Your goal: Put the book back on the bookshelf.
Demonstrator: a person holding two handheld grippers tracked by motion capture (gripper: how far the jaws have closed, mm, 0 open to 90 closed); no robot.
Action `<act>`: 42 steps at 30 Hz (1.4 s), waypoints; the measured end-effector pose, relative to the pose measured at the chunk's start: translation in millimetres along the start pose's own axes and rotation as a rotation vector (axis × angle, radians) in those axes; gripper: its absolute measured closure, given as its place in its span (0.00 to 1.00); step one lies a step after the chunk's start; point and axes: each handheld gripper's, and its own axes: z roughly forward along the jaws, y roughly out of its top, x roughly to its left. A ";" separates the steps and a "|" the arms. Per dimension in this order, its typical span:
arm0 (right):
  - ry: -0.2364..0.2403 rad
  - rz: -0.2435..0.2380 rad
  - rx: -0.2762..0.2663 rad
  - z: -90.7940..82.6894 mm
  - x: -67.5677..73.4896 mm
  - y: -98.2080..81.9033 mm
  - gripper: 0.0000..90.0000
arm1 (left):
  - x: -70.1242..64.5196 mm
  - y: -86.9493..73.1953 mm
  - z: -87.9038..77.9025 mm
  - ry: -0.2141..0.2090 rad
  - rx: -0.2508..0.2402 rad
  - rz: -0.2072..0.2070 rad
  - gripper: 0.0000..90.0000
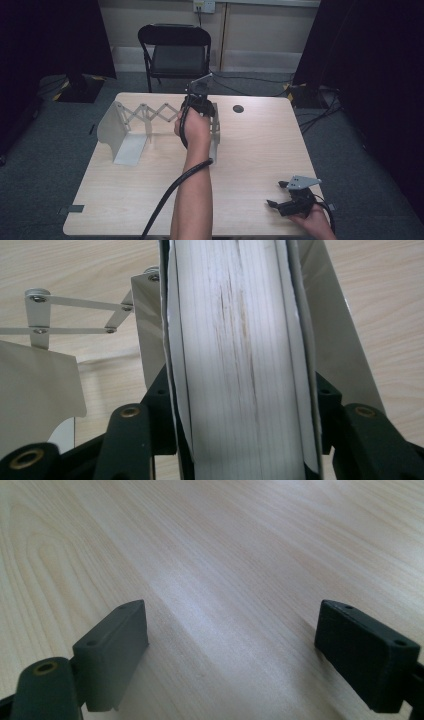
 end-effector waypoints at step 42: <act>-0.002 0.000 0.000 0.0 0.1 -0.1 0.15 | 6.5 -34.2 -15.9 -0.041 -0.076 0.114 0.38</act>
